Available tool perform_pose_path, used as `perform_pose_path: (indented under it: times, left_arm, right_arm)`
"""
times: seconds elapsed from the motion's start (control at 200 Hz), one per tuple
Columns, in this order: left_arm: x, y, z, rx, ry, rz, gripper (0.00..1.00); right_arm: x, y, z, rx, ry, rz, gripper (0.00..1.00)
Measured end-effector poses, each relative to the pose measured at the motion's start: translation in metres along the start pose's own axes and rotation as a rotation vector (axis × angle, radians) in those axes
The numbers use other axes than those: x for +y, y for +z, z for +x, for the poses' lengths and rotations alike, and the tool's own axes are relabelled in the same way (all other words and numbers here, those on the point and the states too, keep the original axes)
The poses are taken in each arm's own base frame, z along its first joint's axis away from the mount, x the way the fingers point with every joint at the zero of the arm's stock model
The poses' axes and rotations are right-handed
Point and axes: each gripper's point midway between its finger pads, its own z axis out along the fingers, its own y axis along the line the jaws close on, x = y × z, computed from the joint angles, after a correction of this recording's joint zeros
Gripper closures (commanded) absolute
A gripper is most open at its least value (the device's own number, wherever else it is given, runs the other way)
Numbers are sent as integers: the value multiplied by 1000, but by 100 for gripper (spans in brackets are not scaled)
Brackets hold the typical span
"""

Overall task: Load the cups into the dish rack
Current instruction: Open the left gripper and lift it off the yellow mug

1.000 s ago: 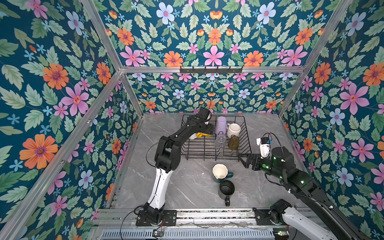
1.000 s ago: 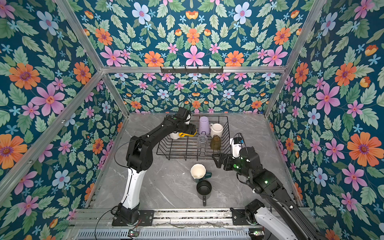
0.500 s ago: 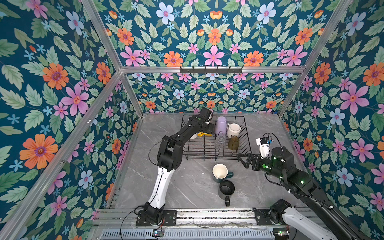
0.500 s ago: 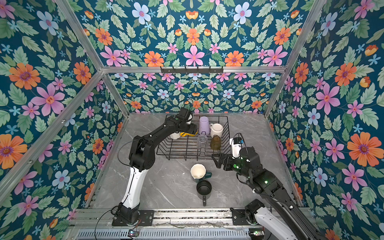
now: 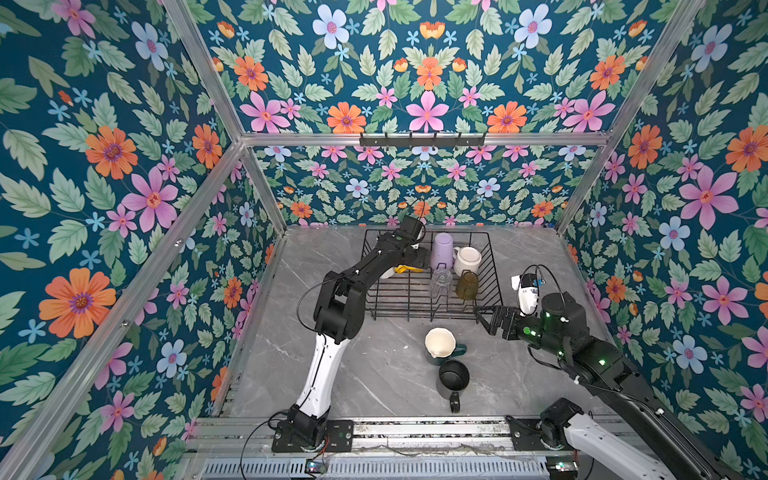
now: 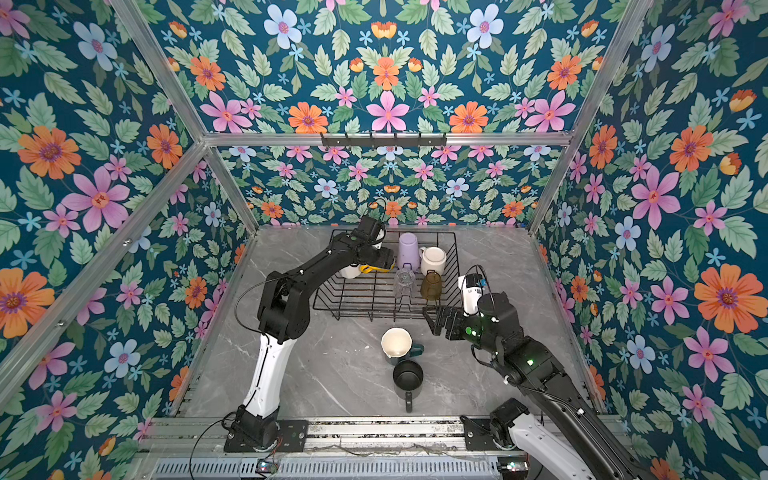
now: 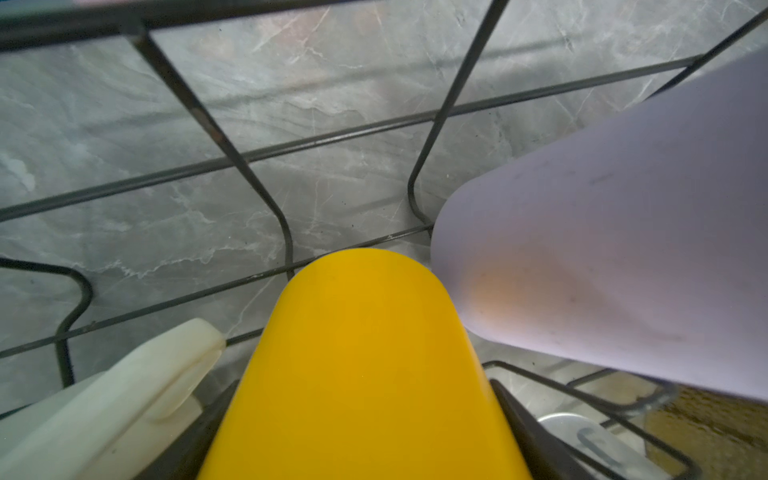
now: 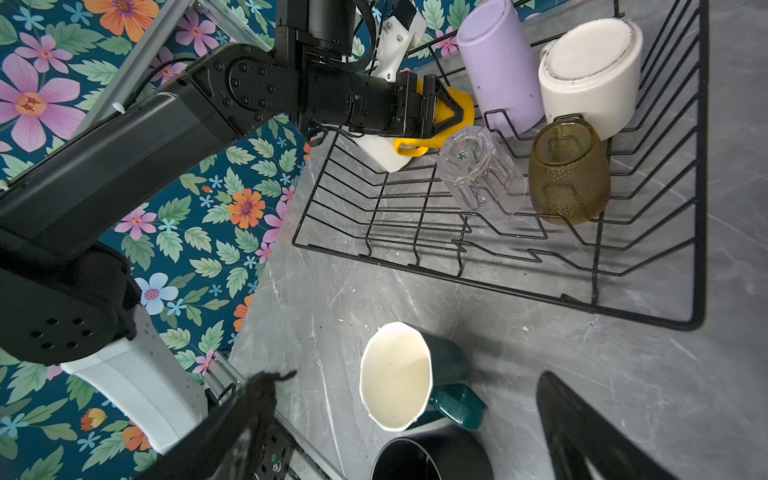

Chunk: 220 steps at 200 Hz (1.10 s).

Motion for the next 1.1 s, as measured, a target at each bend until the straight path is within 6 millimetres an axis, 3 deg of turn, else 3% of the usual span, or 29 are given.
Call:
perform_pose_path:
  times: [0.345, 0.65, 1.1]
  left_arm:
    - [2, -23, 9, 34, 7, -8, 57]
    - [2, -18, 18, 59, 14, -9, 53]
    - [1, -4, 15, 51, 24, -19, 24]
  right_arm:
    - [1, 1, -1, -3, -1, -3, 3]
    - [2, 2, -1, 2, 1, -9, 3]
    - [2, 2, 0, 3, 3, -11, 3]
